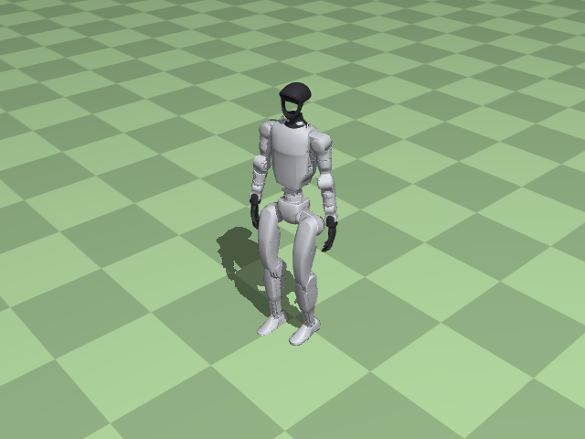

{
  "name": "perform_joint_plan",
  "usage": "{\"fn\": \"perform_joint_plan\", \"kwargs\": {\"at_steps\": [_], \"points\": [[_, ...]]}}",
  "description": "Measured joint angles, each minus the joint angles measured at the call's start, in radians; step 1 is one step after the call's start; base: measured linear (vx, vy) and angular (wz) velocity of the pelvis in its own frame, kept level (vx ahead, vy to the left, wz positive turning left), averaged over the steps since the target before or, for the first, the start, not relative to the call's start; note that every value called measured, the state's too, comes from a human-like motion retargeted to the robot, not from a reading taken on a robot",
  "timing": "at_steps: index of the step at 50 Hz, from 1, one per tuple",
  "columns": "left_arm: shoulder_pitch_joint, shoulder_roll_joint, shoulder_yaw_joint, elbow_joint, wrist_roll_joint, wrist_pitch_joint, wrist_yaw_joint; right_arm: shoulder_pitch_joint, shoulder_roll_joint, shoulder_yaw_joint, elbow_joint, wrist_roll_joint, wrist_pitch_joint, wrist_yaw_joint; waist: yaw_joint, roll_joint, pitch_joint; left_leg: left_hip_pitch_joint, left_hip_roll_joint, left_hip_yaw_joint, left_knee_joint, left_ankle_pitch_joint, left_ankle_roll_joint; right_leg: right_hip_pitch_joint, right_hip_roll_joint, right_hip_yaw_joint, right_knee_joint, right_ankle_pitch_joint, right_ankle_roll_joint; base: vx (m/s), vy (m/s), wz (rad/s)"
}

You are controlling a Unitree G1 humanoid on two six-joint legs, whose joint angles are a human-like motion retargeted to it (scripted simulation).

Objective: In place motions

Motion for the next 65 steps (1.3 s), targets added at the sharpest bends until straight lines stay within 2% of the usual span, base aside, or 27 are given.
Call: {"fn": "perform_joint_plan", "kwargs": {"at_steps": [2,5,8,12,15,17,20,25,34,38,40,42,50,55,58,60,65], "points": [[0.002,-0.003,-0.004,-0.002,0.001,-0.003,0.001,-0.005,0.002,-0.003,-0.016,0.004,-0.007,0.007,0.016,0.004,0.002,0.016,-0.023,-0.098,-0.018,0.001,-0.004,-0.014,0.003,0.034,0.006,0.014,0.004,0.02,0.11,-1.33],[0.004,-0.005,-0.015,0.004,-0.002,-0.005,0.004,-0.008,0.006,-0.003,-0.04,0.013,-0.014,0.023,0.004,0.024,-0.005,0.048,-0.011,-0.117,-0.072,-0.009,-0.021,-0.04,0.015,0.074,0.016,0.032,0.017,0.02,0.17,-0.96],[-0.011,-0.009,-0.03,0.027,-0.016,0.0,0.006,-0.016,0.005,0.001,-0.056,0.024,-0.021,0.024,-0.051,0.04,-0.003,0.067,-0.02,-0.052,-0.127,-0.034,0.055,-0.065,0.014,0.098,0.023,0.048,0.029,-0.06,0.18,-0.61],[-0.039,-0.011,-0.038,0.036,-0.022,0.005,-0.003,-0.029,0.005,0.038,-0.054,0.046,-0.025,0.008,-0.113,0.048,0.007,0.071,-0.011,0.008,-0.181,-0.011,0.045,-0.116,0.026,0.146,0.031,0.086,0.036,-0.14,0.22,-1.03],[-0.063,-0.004,-0.064,0.003,-0.019,-0.011,-0.018,-0.042,0.013,0.046,-0.047,0.063,-0.029,-0.015,-0.12,0.044,0.05,0.084,-0.01,0.095,-0.216,-0.002,0.05,-0.15,0.036,0.193,0.037,0.131,0.038,-0.26,0.13,-1.56],[-0.074,0.006,-0.084,-0.015,-0.012,-0.017,-0.032,-0.042,0.015,0.045,-0.041,0.073,-0.034,-0.035,-0.112,0.047,0.075,0.095,-0.001,0.162,-0.235,0.001,0.052,-0.166,0.048,0.195,0.044,0.133,0.004,-0.24,0.09,-1.79],[-0.074,0.022,-0.083,-0.019,0.005,-0.015,-0.046,-0.029,0.021,0.047,-0.017,0.085,-0.04,-0.089,-0.125,0.065,0.088,0.094,0.027,0.25,-0.253,0.004,0.056,-0.188,0.026,0.031,0.061,0.081,-0.085,-0.24,0.08,-1.6],[-0.055,0.029,-0.052,-0.001,0.006,-0.009,-0.033,-0.016,0.003,0.023,0.069,0.115,-0.034,-0.142,-0.132,0.093,0.073,0.062,0.077,0.402,-0.255,-0.007,0.058,-0.186,-0.05,-0.362,0.096,0.01,-0.128,-0.2,0.06,-1.65],[-0.01,0.007,-0.02,0.019,0.007,0.006,-0.025,0.002,-0.052,0.0,0.119,0.085,-0.002,-0.161,-0.117,0.123,0.057,0.063,0.134,0.682,-0.257,-0.048,0.041,-0.082,-0.066,-0.62,0.172,-0.012,-0.202,-0.12,-0.01,-1.67],[0.002,-0.013,-0.016,0.02,0.0,0.006,-0.024,0.013,-0.054,-0.004,0.114,0.084,-0.003,-0.163,-0.149,0.113,0.044,0.08,0.115,0.755,-0.258,-0.069,0.034,-0.027,-0.034,-0.558,0.092,-0.048,-0.152,-0.04,-0.07,-0.95],[0.005,-0.02,-0.017,0.012,-0.004,0.004,-0.033,0.018,-0.049,-0.004,0.114,0.086,-0.003,-0.164,-0.164,0.108,0.042,0.095,0.107,0.771,-0.257,-0.077,0.03,-0.025,0.002,-0.521,0.034,-0.02,-0.185,0.0,-0.13,-0.9],[-0.001,-0.034,-0.017,-0.001,-0.004,0.004,-0.041,0.015,-0.041,-0.007,0.114,0.092,0.002,-0.154,-0.141,0.111,0.034,0.105,0.114,0.823,-0.252,-0.089,0.018,-0.027,0.019,-0.462,0.006,0.001,-0.179,0.0,-0.1,-1.29],[-0.032,-0.054,-0.05,-0.072,-0.021,-0.004,-0.082,0.001,-0.005,0.025,0.056,0.084,-0.001,-0.111,-0.18,0.123,0.037,0.147,0.148,0.929,-0.17,-0.128,-0.014,-0.035,0.052,-0.355,-0.026,0.027,-0.204,-0.01,-0.09,-0.71],[-0.051,-0.041,-0.085,-0.11,-0.016,-0.013,-0.063,-0.01,0.009,0.038,0.03,0.077,-0.003,-0.092,-0.175,0.059,0.042,0.103,0.206,0.92,0.101,-0.068,0.024,-0.022,-0.017,-0.299,-0.028,0.031,-0.201,0.0,-0.12,-0.39],[-0.074,-0.022,-0.109,-0.124,-0.003,-0.011,-0.075,-0.019,0.015,0.028,0.008,0.07,-0.005,-0.081,-0.168,0.031,0.05,-0.045,0.317,0.78,0.44,-0.017,0.109,-0.018,-0.044,-0.29,-0.036,0.035,-0.199,-0.04,-0.14,-0.14],[-0.083,-0.015,-0.13,-0.125,-0.002,-0.008,-0.072,-0.022,0.008,0.026,0.002,0.067,-0.01,-0.072,-0.149,0.037,0.049,-0.142,0.349,0.663,0.581,0.003,0.155,-0.022,-0.037,-0.279,-0.043,0.041,-0.202,0.02,-0.06,-0.26],[-0.084,-0.025,-0.148,-0.09,-0.008,-0.005,-0.042,-0.037,-0.017,0.021,0.012,0.038,-0.002,-0.086,-0.093,0.036,0.057,-0.189,0.258,0.465,0.48,-0.05,0.045,-0.023,-0.027,-0.21,-0.044,0.054,-0.21,0.04,-0.01,-0.72]]}}
